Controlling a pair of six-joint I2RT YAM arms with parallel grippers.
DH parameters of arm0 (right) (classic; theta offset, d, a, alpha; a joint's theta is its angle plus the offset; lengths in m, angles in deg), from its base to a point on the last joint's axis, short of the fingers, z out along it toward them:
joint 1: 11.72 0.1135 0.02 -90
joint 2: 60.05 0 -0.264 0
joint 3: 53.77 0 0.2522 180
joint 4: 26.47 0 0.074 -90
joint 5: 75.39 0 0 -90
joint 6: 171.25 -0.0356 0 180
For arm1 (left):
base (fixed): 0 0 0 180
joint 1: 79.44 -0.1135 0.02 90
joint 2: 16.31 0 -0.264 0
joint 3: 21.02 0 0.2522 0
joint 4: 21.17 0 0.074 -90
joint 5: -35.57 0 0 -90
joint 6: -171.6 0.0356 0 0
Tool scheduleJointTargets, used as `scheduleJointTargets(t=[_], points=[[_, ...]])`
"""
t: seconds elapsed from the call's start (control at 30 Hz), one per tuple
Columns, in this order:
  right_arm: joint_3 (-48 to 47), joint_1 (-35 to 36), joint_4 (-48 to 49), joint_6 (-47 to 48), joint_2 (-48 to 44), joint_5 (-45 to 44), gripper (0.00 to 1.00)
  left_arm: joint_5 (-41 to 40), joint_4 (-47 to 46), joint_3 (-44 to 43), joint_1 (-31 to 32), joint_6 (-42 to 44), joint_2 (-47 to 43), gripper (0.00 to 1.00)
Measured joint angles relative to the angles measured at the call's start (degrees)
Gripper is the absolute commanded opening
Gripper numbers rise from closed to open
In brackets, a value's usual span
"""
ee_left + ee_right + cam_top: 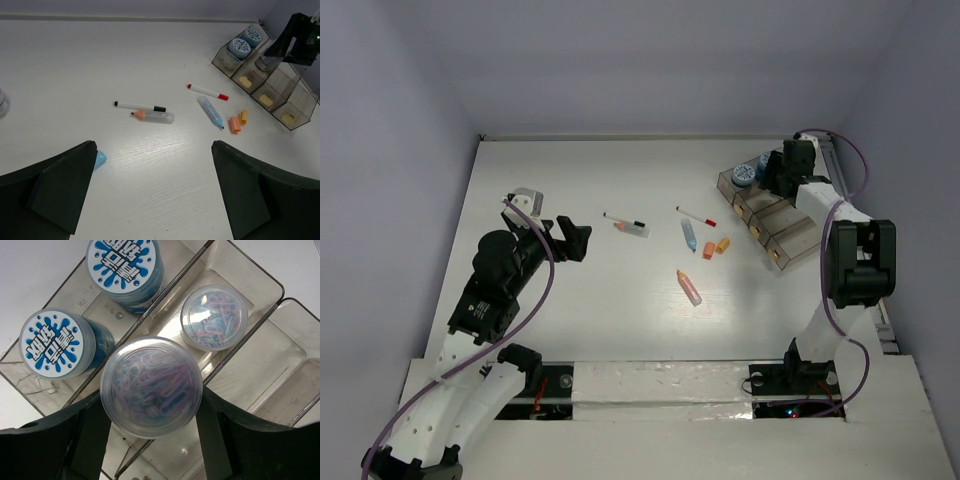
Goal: Sort the stationery into containers
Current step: Place the stationery in the storage box, then pick up the stationery from the center of the board.
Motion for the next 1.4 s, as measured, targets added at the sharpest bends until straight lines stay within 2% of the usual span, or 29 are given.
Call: scheduleJointTargets(t=[0.07, 0.13, 0.23, 0.47, 0.6, 0.77, 0.9, 1.1, 1.27, 1.4], points=[[0.00, 0.00, 0.00, -0.09, 0.31, 0.00, 0.78, -0.02, 0.02, 0.00, 0.00, 0.00, 0.00, 0.99], [0.00, -0.07, 0.02, -0.15, 0.59, 0.00, 0.80, -0.02, 0.00, 0.00, 0.00, 0.00, 0.00, 0.99], [0.00, -0.31, 0.04, -0.31, 0.68, -0.02, 0.93, -0.04, 0.00, 0.00, 0.00, 0.00, 0.00, 0.99], [0.00, -0.44, 0.04, -0.42, 0.57, 0.57, 1.00, -0.74, 0.02, 0.00, 0.00, 0.00, 0.00, 0.99], [1.66, -0.48, 0.61, -0.98, -2.97, 4.79, 1.00, -2.01, 0.02, 0.00, 0.00, 0.00, 0.48, 0.99], [6.38, 1.84, 3.61, -2.95, -14.62, 11.13, 1.00, -4.11, 0.04, 0.00, -0.04, -0.07, 2.12, 0.99], [10.99, 7.78, 7.98, -4.83, -24.33, 16.00, 1.00, -6.08, 0.55, 0.00, -0.96, -0.24, 4.24, 0.99], [19.71, 15.43, 10.71, -6.99, -32.30, 22.47, 1.00, -11.61, 2.67, -0.74, -2.56, -1.18, 8.07, 0.99], [24.48, 15.56, 9.29, -7.08, -37.09, 24.65, 1.00, -19.04, 4.44, -5.73, -3.32, -1.95, 16.87, 0.99], [27.17, 15.47, 9.51, -7.13, -41.81, 26.25, 1.00, -21.16, 3.48, -8.44, -8.28, -2.91, 26.40, 0.99]])
